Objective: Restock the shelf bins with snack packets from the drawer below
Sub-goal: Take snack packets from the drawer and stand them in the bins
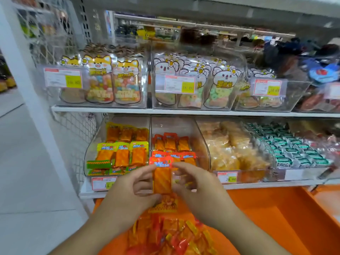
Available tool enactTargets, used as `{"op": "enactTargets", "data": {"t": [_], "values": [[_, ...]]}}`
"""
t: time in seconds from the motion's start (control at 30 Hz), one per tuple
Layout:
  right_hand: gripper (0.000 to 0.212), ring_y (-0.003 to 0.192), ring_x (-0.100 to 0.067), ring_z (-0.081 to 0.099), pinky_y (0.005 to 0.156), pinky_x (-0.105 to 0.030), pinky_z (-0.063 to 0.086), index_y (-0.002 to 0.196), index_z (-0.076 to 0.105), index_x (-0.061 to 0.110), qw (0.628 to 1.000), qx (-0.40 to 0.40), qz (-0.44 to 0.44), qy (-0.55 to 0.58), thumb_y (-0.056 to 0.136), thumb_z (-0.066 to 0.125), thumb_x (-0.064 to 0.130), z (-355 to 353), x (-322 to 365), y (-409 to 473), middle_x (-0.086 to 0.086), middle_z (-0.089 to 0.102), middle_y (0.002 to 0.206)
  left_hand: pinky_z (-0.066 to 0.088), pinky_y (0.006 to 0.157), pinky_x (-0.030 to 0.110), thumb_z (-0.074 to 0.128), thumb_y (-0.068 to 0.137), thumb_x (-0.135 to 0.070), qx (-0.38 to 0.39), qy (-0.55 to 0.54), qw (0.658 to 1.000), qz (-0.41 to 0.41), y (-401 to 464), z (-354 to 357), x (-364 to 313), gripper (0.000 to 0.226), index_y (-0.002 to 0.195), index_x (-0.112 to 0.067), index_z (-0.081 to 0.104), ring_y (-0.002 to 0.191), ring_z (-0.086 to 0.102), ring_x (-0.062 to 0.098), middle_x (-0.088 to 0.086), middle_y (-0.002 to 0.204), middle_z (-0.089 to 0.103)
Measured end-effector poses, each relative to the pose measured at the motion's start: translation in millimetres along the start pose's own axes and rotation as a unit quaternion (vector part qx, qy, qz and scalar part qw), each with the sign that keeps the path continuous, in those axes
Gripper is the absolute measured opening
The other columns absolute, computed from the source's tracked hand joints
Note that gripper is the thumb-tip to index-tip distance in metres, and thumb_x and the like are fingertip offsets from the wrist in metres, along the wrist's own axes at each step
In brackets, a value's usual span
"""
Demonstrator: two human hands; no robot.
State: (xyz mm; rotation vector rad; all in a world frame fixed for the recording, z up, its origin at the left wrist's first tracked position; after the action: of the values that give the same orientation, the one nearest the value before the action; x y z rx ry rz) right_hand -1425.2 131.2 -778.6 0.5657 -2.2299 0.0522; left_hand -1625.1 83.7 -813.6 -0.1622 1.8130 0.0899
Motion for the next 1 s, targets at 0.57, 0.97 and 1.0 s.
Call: {"op": "enactTargets", "data": {"t": [0.57,0.97,1.0], "values": [[0.063,0.149,-0.012,0.027,0.118,-0.011,0.012,0.156,0.041,0.014,0.981,-0.054,-0.002,-0.184,0.097,0.062,0.015,-40,-103,64,0.005,0.038,0.160,0.059,0.084,0.041,0.078,0.085,-0.028,0.029,0.359,0.933,-0.017,164,126,4,0.018,0.102,-0.022,0.075,0.098,0.069,0.024,0.000,0.096,0.075],[0.062,0.153,-0.021,0.020,0.126,-0.042,0.027,0.154,0.044,0.025,0.982,-0.050,0.008,-0.183,0.098,0.065,0.039,-47,-94,53,0.003,0.030,0.163,0.025,0.119,0.043,0.052,0.101,-0.056,0.120,0.447,0.885,0.039,139,108,-13,0.055,0.154,-0.041,0.043,0.145,0.023,0.022,-0.008,0.157,0.037],[0.060,0.151,-0.022,0.022,0.124,-0.042,0.029,0.152,0.046,0.026,0.981,-0.055,0.008,-0.185,0.097,0.065,0.042,-47,-91,50,0.002,0.031,0.162,0.025,0.120,0.042,0.054,0.102,-0.053,0.111,0.420,0.898,0.065,129,105,-13,0.054,0.153,-0.041,0.044,0.146,0.022,0.019,-0.010,0.157,0.038]]}}
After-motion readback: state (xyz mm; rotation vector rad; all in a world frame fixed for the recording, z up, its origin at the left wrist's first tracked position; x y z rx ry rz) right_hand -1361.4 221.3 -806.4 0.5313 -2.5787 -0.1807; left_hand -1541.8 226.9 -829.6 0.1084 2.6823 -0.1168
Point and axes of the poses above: each hand's wrist, its own y-axis towards the middle knuckle, its own z-axis out of the palm, x = y × z, the point moved 2 cm from there along y, towards the middle knuckle
